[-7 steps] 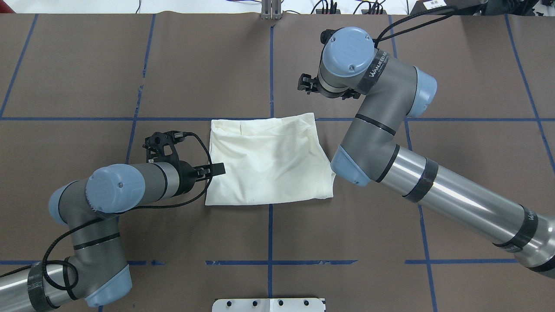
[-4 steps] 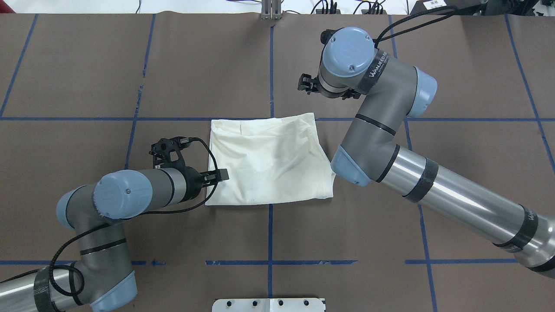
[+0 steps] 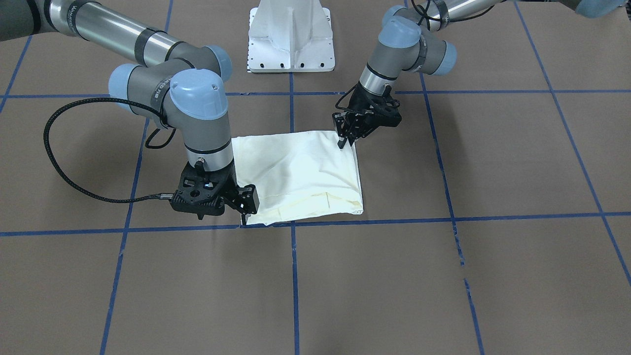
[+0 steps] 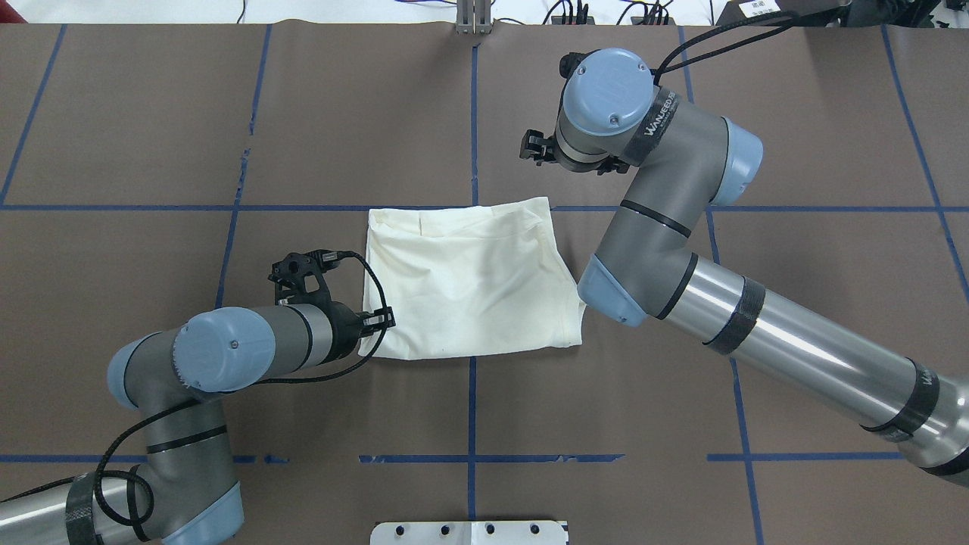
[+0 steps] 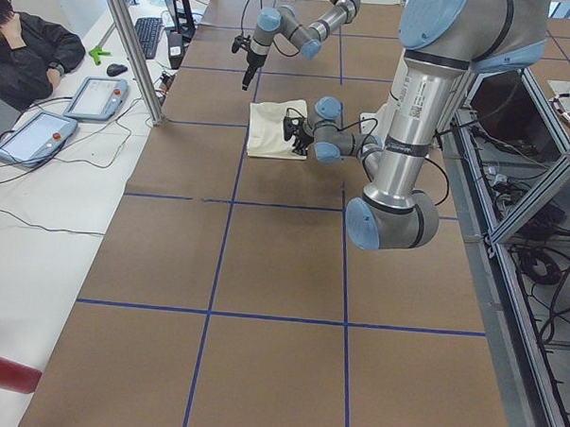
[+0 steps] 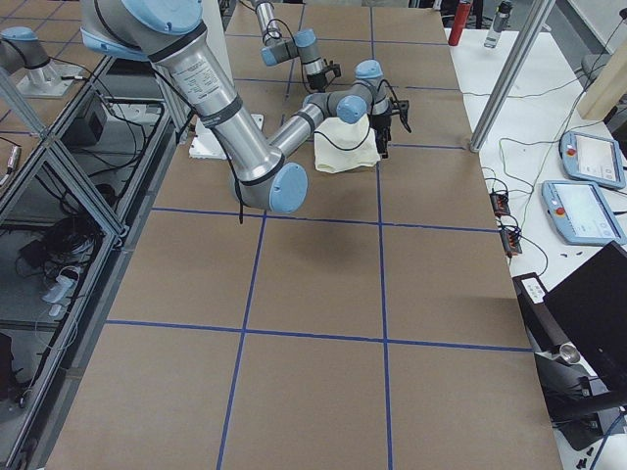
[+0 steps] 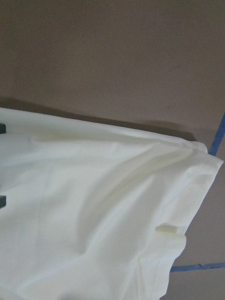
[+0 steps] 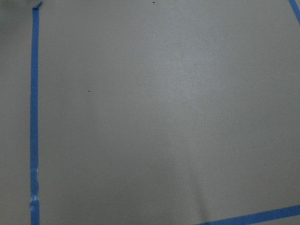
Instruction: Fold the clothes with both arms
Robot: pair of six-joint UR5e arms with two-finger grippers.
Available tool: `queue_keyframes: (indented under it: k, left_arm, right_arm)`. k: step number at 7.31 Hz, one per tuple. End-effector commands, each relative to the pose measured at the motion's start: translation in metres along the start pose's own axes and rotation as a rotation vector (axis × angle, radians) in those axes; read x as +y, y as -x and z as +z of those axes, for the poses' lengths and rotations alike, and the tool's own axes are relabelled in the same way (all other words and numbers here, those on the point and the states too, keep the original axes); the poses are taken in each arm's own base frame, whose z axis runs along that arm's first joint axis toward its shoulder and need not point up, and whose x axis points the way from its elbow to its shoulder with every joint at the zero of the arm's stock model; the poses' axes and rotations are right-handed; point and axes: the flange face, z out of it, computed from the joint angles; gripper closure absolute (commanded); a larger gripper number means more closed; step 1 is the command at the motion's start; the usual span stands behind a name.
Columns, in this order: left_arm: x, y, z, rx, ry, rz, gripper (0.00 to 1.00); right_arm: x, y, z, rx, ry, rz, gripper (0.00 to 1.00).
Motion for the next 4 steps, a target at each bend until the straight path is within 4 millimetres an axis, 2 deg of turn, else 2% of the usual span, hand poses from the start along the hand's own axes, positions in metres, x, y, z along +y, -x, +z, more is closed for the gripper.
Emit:
queue_keyframes:
  k: [1, 4]
  left_arm:
    - [-0.005, 0.006, 0.000, -0.009, -0.007, 0.002, 1.00]
    - [-0.004, 0.018, 0.003, -0.029, -0.005, 0.003, 1.00]
  right_arm:
    - [0.000, 0.000, 0.000, 0.001, 0.001, 0.000, 0.00]
    - [-0.001, -0.001, 0.001, 0.002, 0.000, -0.002, 0.00]
